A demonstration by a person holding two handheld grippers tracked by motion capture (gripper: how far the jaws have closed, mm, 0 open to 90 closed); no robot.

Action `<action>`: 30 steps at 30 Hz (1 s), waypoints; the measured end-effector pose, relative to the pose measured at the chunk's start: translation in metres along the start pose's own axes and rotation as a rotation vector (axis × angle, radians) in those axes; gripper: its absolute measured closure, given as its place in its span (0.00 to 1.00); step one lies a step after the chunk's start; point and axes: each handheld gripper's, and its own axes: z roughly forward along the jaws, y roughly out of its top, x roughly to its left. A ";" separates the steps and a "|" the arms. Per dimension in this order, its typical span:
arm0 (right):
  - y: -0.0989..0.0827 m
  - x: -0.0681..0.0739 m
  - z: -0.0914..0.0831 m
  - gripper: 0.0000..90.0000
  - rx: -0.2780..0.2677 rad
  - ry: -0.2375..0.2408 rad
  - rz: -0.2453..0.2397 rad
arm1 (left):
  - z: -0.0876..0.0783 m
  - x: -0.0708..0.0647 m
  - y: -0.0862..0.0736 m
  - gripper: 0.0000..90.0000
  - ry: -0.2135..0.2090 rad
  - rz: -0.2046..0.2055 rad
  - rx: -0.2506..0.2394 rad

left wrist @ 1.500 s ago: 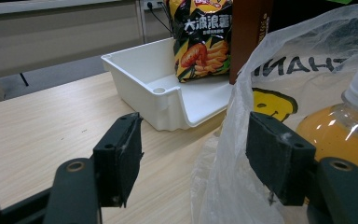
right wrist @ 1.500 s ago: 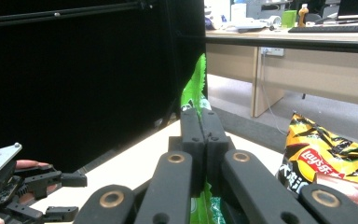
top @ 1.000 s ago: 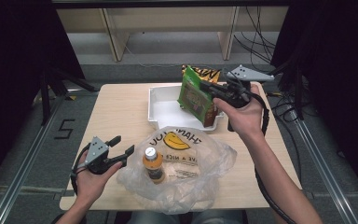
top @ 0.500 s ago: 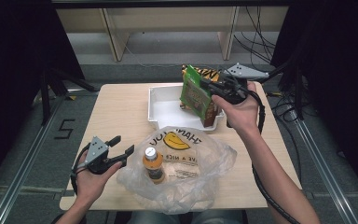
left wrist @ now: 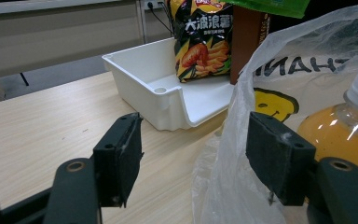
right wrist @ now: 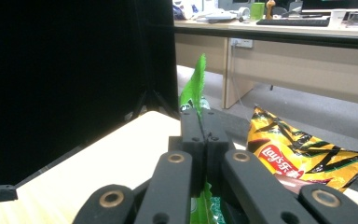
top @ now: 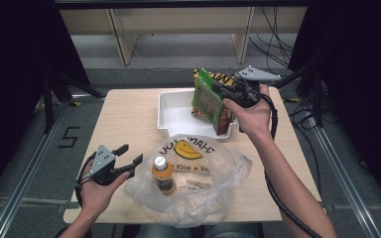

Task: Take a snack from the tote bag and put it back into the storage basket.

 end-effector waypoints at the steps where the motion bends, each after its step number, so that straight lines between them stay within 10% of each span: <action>1: 0.000 0.001 0.000 1.00 0.008 -0.013 0.016 | 0.000 0.000 0.000 0.39 0.000 0.000 0.000; 30: -0.002 -0.010 0.025 1.00 0.027 -0.049 -0.001 | 0.000 0.000 0.000 0.39 -0.001 -0.002 -0.001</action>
